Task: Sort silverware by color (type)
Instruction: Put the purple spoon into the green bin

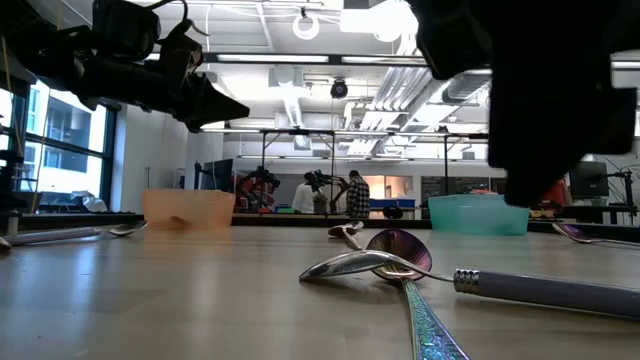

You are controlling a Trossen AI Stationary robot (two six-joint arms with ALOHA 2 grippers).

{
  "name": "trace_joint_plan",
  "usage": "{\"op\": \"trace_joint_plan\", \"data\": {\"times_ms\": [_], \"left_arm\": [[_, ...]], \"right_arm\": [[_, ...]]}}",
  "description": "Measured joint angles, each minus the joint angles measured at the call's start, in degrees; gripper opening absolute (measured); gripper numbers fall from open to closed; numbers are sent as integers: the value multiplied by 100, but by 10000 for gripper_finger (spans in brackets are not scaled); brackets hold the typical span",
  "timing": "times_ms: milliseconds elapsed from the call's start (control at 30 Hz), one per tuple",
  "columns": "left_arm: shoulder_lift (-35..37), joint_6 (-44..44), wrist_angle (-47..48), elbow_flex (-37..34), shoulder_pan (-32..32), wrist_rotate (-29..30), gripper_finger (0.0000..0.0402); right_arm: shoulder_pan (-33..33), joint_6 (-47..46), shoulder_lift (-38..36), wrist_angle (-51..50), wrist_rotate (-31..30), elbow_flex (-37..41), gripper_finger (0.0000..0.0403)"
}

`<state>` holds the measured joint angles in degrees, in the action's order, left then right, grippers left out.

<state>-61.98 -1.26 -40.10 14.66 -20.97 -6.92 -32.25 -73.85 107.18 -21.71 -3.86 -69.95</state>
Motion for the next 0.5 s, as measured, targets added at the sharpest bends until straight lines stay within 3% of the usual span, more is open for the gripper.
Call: {"op": "trace_joint_plan", "data": {"times_ms": [233,500], "left_arm": [[0,0,3,0,0,0,3],[0,-2,3,0,0,0,3]], "right_arm": [[43,1027,983,-1859,-7,-1616,164],[37,1480,1901,-2711,109,-2706,165]]}}
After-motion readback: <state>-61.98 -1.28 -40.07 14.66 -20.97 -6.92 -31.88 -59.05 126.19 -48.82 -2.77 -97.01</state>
